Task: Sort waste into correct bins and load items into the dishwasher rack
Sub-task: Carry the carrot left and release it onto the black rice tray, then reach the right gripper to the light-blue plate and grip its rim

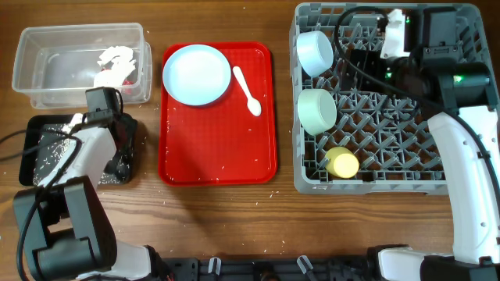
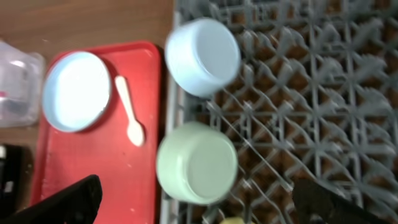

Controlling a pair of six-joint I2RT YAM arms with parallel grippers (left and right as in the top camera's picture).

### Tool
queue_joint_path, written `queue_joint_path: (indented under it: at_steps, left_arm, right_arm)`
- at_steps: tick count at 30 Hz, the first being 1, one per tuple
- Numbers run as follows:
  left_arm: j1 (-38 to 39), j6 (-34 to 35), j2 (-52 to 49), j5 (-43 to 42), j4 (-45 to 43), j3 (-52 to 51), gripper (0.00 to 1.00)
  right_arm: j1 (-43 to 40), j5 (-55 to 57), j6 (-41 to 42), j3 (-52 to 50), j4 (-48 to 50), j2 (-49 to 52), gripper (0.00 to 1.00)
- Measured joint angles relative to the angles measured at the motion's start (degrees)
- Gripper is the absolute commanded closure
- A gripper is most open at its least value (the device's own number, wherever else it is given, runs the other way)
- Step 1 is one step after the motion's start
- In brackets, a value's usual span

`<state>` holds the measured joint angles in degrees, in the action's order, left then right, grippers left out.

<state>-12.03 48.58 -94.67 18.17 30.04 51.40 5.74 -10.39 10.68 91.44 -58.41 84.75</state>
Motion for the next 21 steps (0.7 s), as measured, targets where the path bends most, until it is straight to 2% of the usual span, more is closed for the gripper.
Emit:
queue_joint_path:
  at_steps: [4,9,15,21]
  left_arm:
    - [0.0,-8.48,3.69,-1.03,7.23,4.94,0.0]
    - [0.0,-17.94,9.35,-5.62,15.41,13.33,0.0]
    - [0.0,-21.16,13.27,-7.41,16.26,15.19,0.0]
    - [0.0,-21.77,13.25,-7.63,16.28,15.19,0.0]
  right_arm:
    - [4.28,-1.77,3.15,-0.02,7.34,0.04,0.16]
    - [13.64,-1.77,10.1,0.0,18.43,2.84,0.18]
    - [24.46,4.04,22.21,0.0,30.34,16.57,0.25]
    - [30.12,10.32,30.82,0.0,36.83,31.12,0.3]
